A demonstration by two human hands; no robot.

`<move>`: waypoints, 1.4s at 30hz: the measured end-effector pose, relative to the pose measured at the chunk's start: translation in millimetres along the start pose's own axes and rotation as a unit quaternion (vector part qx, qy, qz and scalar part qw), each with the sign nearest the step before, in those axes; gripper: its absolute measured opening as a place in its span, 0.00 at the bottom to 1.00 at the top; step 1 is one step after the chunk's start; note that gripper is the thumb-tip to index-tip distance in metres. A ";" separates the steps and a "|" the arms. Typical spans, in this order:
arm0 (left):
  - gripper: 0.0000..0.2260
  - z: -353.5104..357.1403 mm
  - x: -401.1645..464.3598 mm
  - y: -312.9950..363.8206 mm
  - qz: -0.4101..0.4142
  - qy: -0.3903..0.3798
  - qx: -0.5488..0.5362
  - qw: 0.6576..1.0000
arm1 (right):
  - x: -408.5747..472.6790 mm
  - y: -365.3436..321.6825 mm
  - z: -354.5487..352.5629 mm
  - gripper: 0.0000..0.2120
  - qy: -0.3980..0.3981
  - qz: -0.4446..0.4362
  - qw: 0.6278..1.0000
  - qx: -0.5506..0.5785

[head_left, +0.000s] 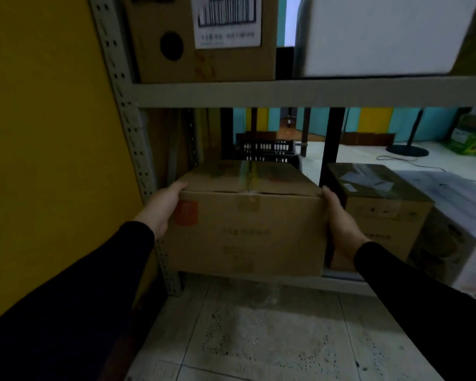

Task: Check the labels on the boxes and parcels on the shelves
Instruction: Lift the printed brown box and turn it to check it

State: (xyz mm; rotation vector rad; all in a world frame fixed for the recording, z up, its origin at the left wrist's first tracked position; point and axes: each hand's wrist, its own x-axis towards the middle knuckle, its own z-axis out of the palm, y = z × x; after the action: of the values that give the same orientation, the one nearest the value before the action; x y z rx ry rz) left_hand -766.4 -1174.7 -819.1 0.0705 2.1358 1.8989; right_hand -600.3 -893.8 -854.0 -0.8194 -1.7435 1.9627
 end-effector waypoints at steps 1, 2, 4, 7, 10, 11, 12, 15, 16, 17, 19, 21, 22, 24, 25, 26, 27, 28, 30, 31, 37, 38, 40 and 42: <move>0.24 -0.8 -11.8 10.2 0.010 0.014 0.002 1.000 | -7.2 -10.9 -3.1 0.29 0.001 -0.009 1.000 -0.002; 0.24 -1.0 -25.2 20.1 0.019 0.026 -0.002 0.999 | -14.6 -21.7 -6.3 0.34 0.004 -0.017 1.000 -0.003; 0.20 -0.2 -52.6 37.6 0.031 0.048 -0.020 0.998 | -32.1 -41.9 -12.8 0.44 0.003 -0.028 1.000 0.000; 0.19 1.3 -85.8 58.0 0.052 0.076 -0.031 0.995 | -55.5 -68.8 -21.2 0.48 0.005 -0.014 1.000 0.005; 0.22 -3.8 -109.3 71.1 0.056 0.057 -0.052 0.995 | -78.2 -88.5 -26.0 0.44 -0.005 -0.014 1.000 -0.004; 0.25 -7.5 -113.9 73.9 0.052 0.040 -0.058 0.996 | -81.2 -92.6 -27.4 0.44 -0.006 -0.014 1.000 -0.004; 0.28 -12.4 -119.6 77.5 0.050 0.023 -0.063 0.997 | -85.6 -96.8 -27.6 0.45 -0.012 -0.016 1.000 -0.007; 0.32 -24.7 -127.1 84.4 0.048 0.013 -0.063 0.997 | -90.7 -104.8 -23.7 0.44 -0.023 -0.011 1.000 -0.014; 0.32 -27.6 -129.1 85.8 0.052 0.020 -0.065 0.996 | -95.9 -106.8 -20.5 0.43 -0.027 -0.013 0.999 -0.020; 0.31 -29.5 -129.5 86.4 0.053 0.022 -0.062 0.996 | -98.1 -106.2 -18.7 0.42 -0.033 -0.012 0.999 -0.022; 0.32 -33.4 -130.0 86.7 0.047 0.018 -0.052 0.997 | -102.0 -102.4 -14.7 0.41 -0.047 -0.016 0.999 -0.012; 0.33 -37.7 -129.0 84.6 0.037 0.017 -0.050 0.998 | -106.0 -97.3 -10.6 0.40 -0.044 -0.011 0.999 -0.007; 0.32 -38.7 -129.2 84.7 0.032 0.018 -0.046 0.998 | -108.8 -96.3 -9.5 0.39 -0.041 -0.008 0.999 -0.009; 0.32 -40.9 -130.6 83.0 0.027 0.019 -0.054 0.998 | -109.1 -93.1 -7.1 0.38 -0.040 -0.013 0.999 -0.006; 0.31 -42.0 -129.8 81.7 0.024 0.017 -0.061 0.998 | -106.5 -90.8 -7.5 0.36 -0.042 -0.017 0.999 0.000; 0.29 -42.8 -130.1 80.4 0.019 0.021 -0.063 0.998 | -107.0 -89.4 -8.2 0.36 -0.048 -0.022 0.999 0.009; 0.26 -44.5 -129.3 77.7 0.023 0.024 -0.068 0.997 | -105.4 -86.3 -10.9 0.36 -0.057 -0.023 0.998 0.016; 0.22 -46.7 -128.9 74.8 0.029 0.030 -0.079 0.996 | -104.4 -82.6 -13.7 0.37 -0.068 -0.023 0.997 0.022; 0.16 -51.2 -130.3 66.6 0.030 0.040 -0.106 0.993 | -100.8 -73.0 -20.5 0.35 -0.075 -0.026 0.996 0.046; 0.13 -53.0 -133.6 60.9 0.029 0.041 -0.125 0.991 | -98.0 -68.6 -24.5 0.34 -0.070 -0.028 0.995 0.064; 0.25 -62.7 -136.8 14.6 0.045 0.030 -0.134 0.990 | -95.9 -57.3 -28.1 0.31 -0.130 0.070 0.989 -0.024; 0.26 -64.6 -135.5 10.3 0.039 0.031 -0.117 0.992 | -96.9 -53.3 -25.2 0.26 -0.138 0.082 0.985 -0.063; 0.23 -64.1 -137.7 7.4 0.026 0.048 -0.093 0.994 | -93.7 -41.0 -22.3 0.23 -0.116 0.085 0.982 -0.124; 0.14 -63.8 -137.2 5.2 0.001 0.075 -0.079 0.994 | -94.0 -32.1 -22.0 0.20 -0.110 0.087 0.979 -0.147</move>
State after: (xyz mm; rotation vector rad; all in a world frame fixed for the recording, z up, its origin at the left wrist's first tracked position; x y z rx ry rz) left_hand -651.0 -1266.0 -783.7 -0.1067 2.0682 2.1284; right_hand -518.0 -932.0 -807.9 -0.9045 -2.1978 1.9980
